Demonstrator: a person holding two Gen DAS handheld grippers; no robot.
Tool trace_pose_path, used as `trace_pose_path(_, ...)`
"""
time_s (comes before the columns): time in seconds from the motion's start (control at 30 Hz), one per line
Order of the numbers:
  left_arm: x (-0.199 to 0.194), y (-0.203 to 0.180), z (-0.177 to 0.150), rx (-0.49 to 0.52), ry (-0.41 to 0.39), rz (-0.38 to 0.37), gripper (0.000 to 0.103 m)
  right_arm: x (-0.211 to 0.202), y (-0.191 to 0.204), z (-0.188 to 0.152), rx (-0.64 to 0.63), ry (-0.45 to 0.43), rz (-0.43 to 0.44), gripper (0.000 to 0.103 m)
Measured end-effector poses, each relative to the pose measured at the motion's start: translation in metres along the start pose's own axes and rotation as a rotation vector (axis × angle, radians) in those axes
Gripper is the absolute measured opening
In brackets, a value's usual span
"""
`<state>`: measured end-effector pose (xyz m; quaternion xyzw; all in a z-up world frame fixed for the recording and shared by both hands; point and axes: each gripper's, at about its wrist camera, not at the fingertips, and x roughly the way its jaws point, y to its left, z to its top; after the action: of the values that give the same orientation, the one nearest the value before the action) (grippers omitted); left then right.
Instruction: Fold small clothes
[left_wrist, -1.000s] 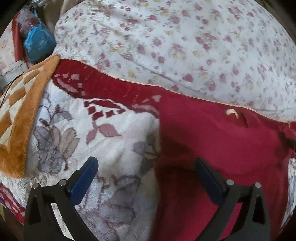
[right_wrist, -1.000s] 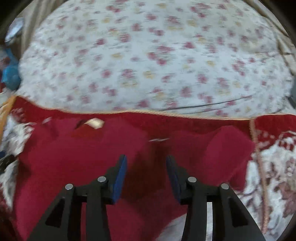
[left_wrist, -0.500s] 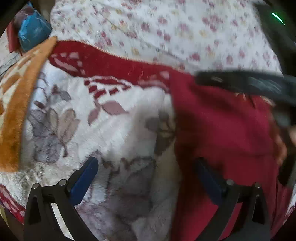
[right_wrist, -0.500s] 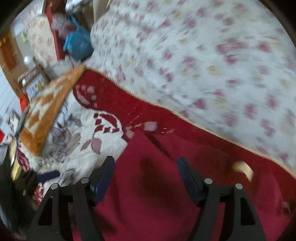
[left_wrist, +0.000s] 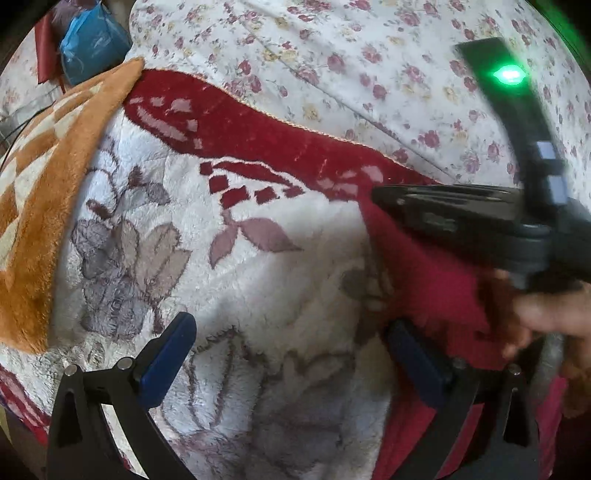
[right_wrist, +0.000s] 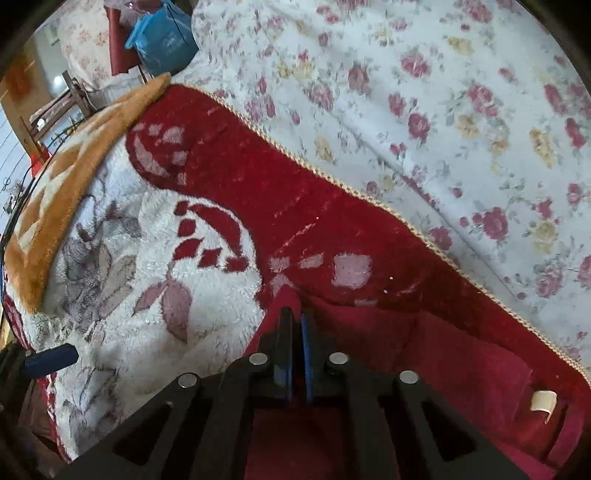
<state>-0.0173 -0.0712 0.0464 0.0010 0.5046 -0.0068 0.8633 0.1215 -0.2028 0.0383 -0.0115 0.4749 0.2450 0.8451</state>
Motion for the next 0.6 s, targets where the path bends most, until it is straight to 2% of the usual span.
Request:
trace_pose_path(0.03, -0.002, -0.003, 0.0, 0.01, -0.008, 0.002, 0.103, -0.015, -0.008, -0.005, 0.03, -0.003, 0.018, 0.026)
trace_pose_path(0.07, -0.006, -0.005, 0.0, 0.023, -0.02, 0.002, 0.103, -0.033, -0.016, -0.011, 0.059, -0.02, 0.028, 0.035)
trace_pose_path(0.1, -0.012, -0.008, 0.0, 0.037, -0.037, 0.003, 0.103, -0.053, -0.024, -0.021, 0.077, -0.041, 0.007, 0.052)
trace_pose_path(0.13, -0.02, -0.01, 0.0, 0.055, -0.068, 0.013, 0.103, -0.068, -0.03, -0.028, 0.086, -0.048, -0.033, 0.059)
trace_pose_path(0.2, -0.032, -0.012, 0.0, 0.068, -0.12, 0.049, 0.103, -0.096, -0.041, -0.053, 0.096, -0.06, -0.108, 0.059)
trace_pose_path(0.27, -0.035, -0.012, 0.003, 0.04, -0.144, 0.048, 0.103, -0.115, -0.056, -0.08, 0.123, -0.043, -0.173, 0.059)
trace_pose_path(0.33, -0.028, -0.014, 0.007, -0.006, -0.117, -0.016, 0.103, -0.12, -0.073, -0.106, 0.164, -0.003, -0.282, 0.059)
trace_pose_path(0.4, -0.019, -0.022, 0.01, -0.028, -0.089, -0.063, 0.103, -0.114, -0.09, -0.125, 0.214, 0.051, -0.35, 0.059)
trace_pose_path(0.43, -0.012, -0.029, 0.012, -0.03, -0.071, -0.074, 0.103, -0.111, -0.098, -0.134, 0.242, 0.064, -0.334, 0.06)
trace_pose_path(0.47, -0.006, -0.035, 0.012, -0.026, -0.058, -0.075, 0.103, -0.117, -0.099, -0.138, 0.255, 0.027, -0.319, 0.06)
trace_pose_path(0.5, 0.002, -0.043, 0.012, -0.015, -0.038, -0.066, 0.103, -0.123, -0.099, -0.139, 0.262, 0.032, -0.314, 0.06)
trace_pose_path(0.53, 0.01, -0.051, 0.01, 0.001, -0.016, -0.049, 0.103, -0.132, -0.099, -0.14, 0.275, 0.031, -0.294, 0.06)
trace_pose_path(0.6, 0.026, -0.061, 0.006, 0.04, 0.033, -0.006, 0.103, -0.155, -0.102, -0.145, 0.304, -0.024, -0.257, 0.061)
